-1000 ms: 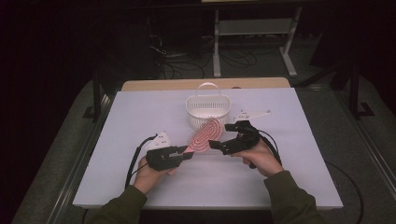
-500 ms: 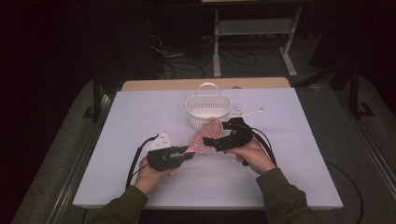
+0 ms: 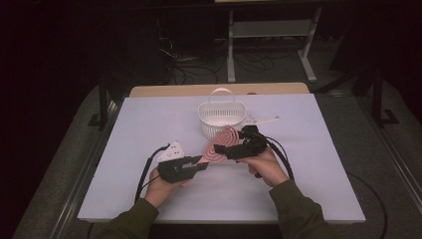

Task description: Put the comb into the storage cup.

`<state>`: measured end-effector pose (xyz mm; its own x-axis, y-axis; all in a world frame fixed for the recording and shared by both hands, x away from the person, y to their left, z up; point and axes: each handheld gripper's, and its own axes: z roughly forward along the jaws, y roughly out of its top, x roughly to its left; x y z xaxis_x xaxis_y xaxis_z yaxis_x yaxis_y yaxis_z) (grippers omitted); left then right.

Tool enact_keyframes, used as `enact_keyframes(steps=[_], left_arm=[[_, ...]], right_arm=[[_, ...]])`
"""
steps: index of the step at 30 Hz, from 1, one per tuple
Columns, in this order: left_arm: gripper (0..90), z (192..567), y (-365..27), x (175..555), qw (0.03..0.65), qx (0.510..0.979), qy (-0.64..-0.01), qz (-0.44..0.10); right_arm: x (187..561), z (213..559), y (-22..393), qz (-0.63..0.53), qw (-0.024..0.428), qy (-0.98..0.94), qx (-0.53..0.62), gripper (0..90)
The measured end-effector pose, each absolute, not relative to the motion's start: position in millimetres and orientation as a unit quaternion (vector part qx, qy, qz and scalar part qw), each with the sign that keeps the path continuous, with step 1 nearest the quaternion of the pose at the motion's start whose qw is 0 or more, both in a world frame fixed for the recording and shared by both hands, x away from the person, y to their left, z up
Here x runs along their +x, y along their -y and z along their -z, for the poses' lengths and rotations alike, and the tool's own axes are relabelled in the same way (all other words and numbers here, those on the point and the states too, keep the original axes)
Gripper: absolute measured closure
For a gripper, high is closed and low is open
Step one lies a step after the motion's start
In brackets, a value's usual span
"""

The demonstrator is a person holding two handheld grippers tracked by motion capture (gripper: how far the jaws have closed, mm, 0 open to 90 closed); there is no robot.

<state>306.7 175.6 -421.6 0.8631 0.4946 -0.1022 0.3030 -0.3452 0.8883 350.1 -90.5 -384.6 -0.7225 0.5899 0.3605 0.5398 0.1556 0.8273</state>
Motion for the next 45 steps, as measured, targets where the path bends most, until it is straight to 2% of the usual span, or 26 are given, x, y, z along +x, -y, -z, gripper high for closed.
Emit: enact_keyframes(steps=[11, 27, 45], left_arm=[[70.3, 421.9, -174.1, 305.2, 0.519, 0.814, -0.240, -0.097], [70.3, 422.7, -172.8, 305.2, 0.516, 0.816, -0.239, -0.103], [70.3, 424.0, -172.0, 305.3, 0.510, 0.820, -0.234, -0.110]], right_arm=[[349.5, 385.4, 93.2, -0.544, 0.011, -0.746, 0.384, 22.3], [351.3, 387.7, 94.0, -0.545, -0.014, -0.744, 0.386, 37.7], [351.6, 387.8, 95.1, -0.550, -0.034, -0.739, 0.388, 48.7]])
